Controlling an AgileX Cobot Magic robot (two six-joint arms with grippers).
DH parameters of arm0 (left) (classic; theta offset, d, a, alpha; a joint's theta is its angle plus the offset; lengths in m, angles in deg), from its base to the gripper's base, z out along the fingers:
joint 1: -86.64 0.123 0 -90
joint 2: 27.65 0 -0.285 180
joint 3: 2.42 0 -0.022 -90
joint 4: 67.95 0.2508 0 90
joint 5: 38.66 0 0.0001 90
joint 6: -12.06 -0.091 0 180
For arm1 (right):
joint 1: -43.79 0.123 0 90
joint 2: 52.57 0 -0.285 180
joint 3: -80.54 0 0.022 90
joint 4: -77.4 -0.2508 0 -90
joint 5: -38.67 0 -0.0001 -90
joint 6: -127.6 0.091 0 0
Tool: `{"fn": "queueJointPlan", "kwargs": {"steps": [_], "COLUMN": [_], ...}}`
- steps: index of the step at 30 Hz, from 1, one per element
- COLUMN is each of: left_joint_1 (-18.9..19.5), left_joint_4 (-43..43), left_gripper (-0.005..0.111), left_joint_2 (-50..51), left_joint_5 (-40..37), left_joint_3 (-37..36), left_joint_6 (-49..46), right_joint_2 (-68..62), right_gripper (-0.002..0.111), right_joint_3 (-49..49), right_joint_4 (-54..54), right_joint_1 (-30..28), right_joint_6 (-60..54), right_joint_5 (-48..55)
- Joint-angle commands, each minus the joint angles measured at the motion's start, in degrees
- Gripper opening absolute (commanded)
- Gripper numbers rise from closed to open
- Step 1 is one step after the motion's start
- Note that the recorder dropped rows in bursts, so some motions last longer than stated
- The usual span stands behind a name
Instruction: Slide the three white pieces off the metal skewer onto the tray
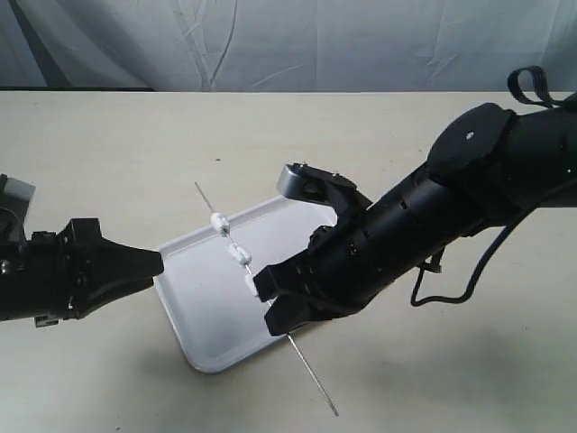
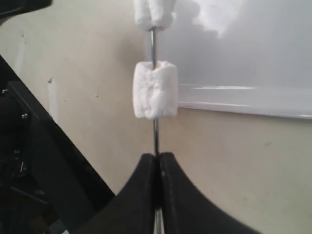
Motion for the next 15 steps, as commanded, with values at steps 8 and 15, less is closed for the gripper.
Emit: {"fn": "queueJointPlan", "kwargs": {"steps": [8,15], "left_joint_1": [-0.3,-2.9], "left_joint_4": [-0.9,-0.9], "left_gripper": [0.036,0.036], "left_joint_2": [7.7,9.1], "left_joint_5": [-4.1,-3.5], "left_joint_3": [6.5,10.8], "left_joint_6": [-3.2,-3.3], "right_joint_2": [0.6,0.7], "right_gripper": [-0.001,-0.001], "right_joint_3": [0.3,1.1], "right_joint_4": [-2.6,0.6], "right_joint_1": [3.3,3.3], "right_joint_6": [-0.4,5.7], "right_joint_5": [-3.0,-5.6]}}
